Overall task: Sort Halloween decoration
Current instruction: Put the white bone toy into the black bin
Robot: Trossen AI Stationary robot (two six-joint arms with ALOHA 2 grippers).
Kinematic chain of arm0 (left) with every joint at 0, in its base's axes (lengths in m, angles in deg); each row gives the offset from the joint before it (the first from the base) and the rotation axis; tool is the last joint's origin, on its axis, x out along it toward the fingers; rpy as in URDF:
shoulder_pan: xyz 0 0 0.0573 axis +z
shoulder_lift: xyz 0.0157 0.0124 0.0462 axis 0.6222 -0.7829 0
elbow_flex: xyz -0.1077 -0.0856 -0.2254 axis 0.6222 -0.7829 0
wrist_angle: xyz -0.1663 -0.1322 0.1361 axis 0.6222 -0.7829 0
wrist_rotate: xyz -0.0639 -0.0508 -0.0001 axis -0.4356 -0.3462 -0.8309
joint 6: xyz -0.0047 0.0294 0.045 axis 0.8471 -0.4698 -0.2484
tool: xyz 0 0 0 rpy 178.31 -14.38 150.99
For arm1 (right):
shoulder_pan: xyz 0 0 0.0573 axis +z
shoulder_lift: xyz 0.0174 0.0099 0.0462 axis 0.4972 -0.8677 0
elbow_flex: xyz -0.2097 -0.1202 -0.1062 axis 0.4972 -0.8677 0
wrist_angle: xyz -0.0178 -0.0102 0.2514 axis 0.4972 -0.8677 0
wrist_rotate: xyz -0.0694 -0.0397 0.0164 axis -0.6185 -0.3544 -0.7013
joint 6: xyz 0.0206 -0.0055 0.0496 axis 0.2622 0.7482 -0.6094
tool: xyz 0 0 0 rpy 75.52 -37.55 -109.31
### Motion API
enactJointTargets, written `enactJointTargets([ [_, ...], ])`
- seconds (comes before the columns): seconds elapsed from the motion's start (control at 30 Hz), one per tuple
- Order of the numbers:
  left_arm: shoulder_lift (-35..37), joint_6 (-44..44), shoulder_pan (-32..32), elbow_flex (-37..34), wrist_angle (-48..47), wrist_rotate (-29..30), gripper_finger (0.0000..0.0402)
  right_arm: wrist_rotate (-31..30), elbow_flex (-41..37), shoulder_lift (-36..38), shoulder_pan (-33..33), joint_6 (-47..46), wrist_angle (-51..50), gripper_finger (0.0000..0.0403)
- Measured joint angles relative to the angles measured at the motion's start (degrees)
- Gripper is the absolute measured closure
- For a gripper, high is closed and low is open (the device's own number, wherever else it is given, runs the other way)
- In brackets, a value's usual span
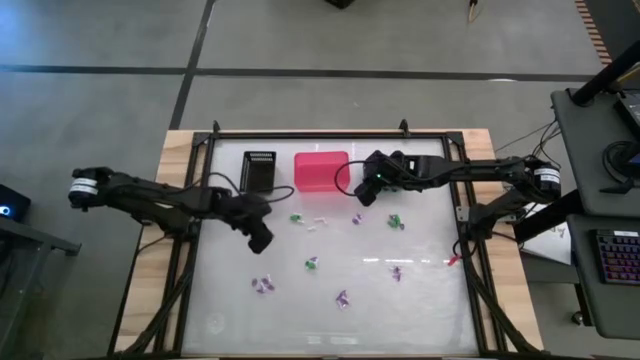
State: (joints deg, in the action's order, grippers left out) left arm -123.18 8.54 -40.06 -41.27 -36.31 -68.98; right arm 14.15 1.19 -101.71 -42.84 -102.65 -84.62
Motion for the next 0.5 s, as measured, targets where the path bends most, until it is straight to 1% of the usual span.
enactJointTargets([
  [0.07,0.0,3.0,-1.4,1.5,-5.5,3.6,0.0401,0.0,0.0,0.0,0.0,0.0,0.0,0.0264],
  [0.1,0.0,4.6,-1.9,1.8,-6.8,4.6,0.0401,0.0,0.0,0.0,0.0,0.0,0.0,0.0265],
  [0.2,0.0,7.8,-2.6,1.8,-6.9,5.5,0.0401,0.0,0.0,0.0,0.0,0.0,0.0,0.0268],
  [0.33,0.0,12.0,-2.6,1.7,-6.8,10.6,0.0396,0.0,0.0,0.0,0.0,0.3,0.0,0.0267],
  [0.5,-2.0,15.5,-4.0,1.7,-6.4,11.3,0.0375,0.6,0.0,0.0,0.0,0.3,0.0,0.0260],
])
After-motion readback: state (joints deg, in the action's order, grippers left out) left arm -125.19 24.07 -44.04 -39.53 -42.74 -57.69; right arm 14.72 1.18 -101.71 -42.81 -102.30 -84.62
